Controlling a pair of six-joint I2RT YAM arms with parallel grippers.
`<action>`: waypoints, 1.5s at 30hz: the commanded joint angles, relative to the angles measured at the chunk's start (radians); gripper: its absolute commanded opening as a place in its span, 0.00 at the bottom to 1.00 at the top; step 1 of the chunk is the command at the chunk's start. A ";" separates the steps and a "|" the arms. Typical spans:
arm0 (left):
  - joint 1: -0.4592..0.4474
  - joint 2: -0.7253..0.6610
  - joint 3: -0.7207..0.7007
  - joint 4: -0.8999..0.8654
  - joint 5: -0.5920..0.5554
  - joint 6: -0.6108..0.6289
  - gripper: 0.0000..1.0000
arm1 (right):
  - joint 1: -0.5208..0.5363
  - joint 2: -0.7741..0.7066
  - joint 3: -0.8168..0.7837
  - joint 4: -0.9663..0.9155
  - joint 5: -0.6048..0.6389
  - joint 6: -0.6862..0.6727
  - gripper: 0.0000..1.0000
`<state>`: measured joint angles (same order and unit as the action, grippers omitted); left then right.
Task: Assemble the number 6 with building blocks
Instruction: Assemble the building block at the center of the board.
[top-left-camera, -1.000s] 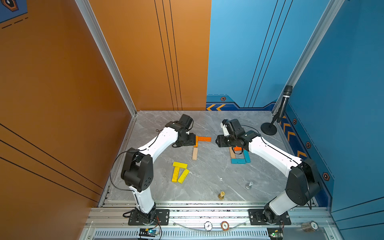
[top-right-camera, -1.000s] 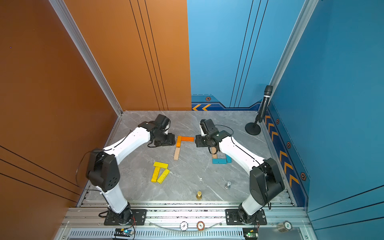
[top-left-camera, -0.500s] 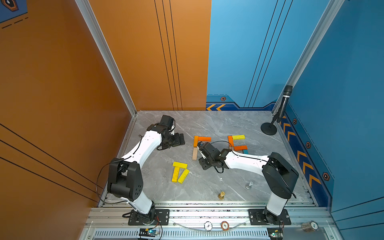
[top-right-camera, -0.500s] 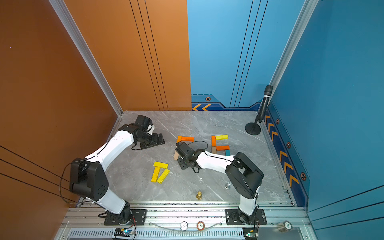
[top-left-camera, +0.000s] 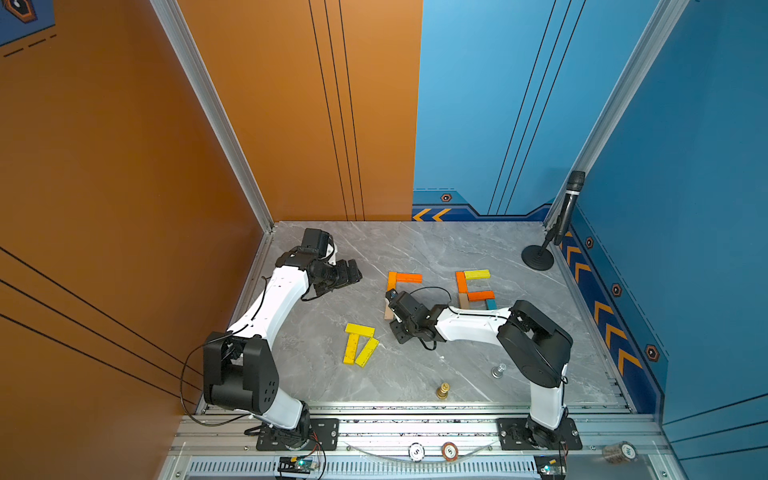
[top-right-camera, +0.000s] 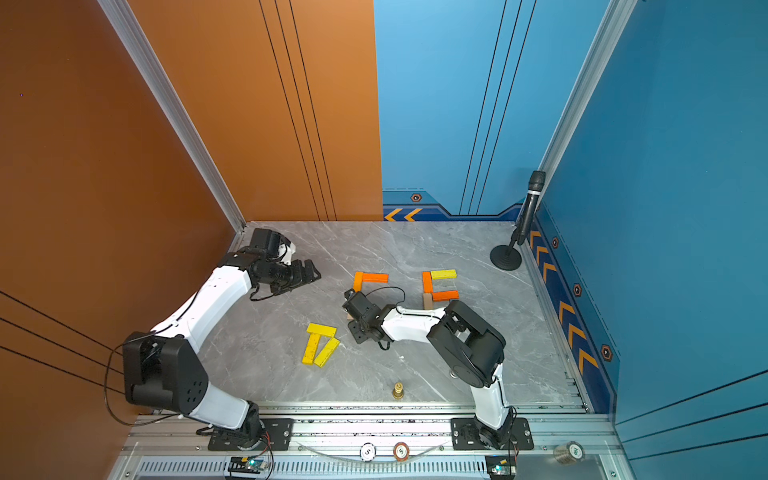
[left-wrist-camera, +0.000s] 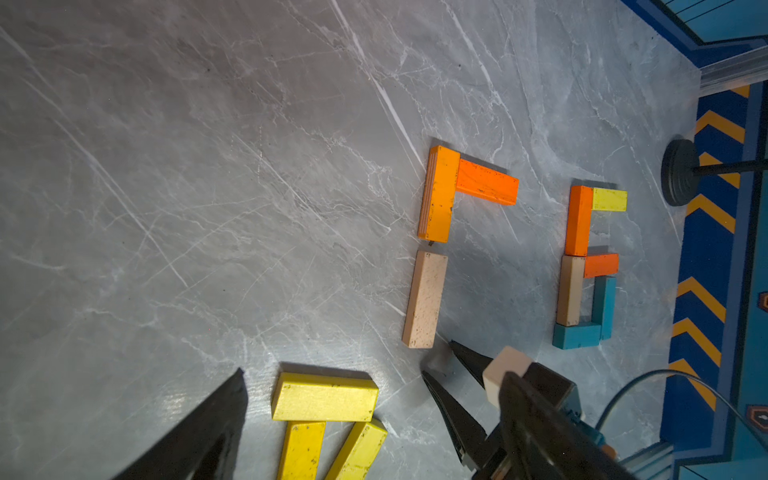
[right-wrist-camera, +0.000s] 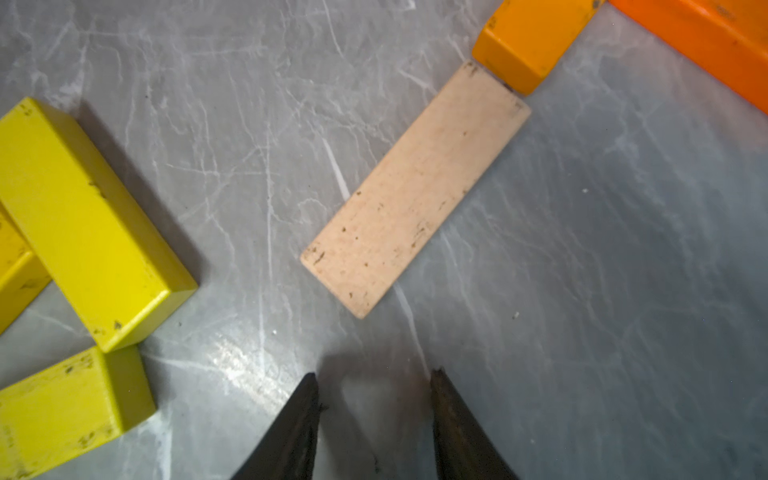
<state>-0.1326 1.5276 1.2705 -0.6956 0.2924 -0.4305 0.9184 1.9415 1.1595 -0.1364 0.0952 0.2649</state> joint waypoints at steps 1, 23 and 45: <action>0.013 -0.023 -0.016 0.019 0.042 -0.012 0.94 | 0.005 0.030 0.018 -0.005 0.022 -0.005 0.43; 0.021 -0.014 -0.024 0.030 0.060 -0.019 0.94 | -0.019 0.062 0.045 -0.005 0.017 0.011 0.35; 0.021 -0.009 -0.026 0.036 0.071 -0.023 0.93 | -0.033 0.081 0.071 -0.014 0.018 0.012 0.36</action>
<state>-0.1184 1.5276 1.2575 -0.6678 0.3412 -0.4461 0.8959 1.9919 1.2201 -0.1196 0.1066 0.2661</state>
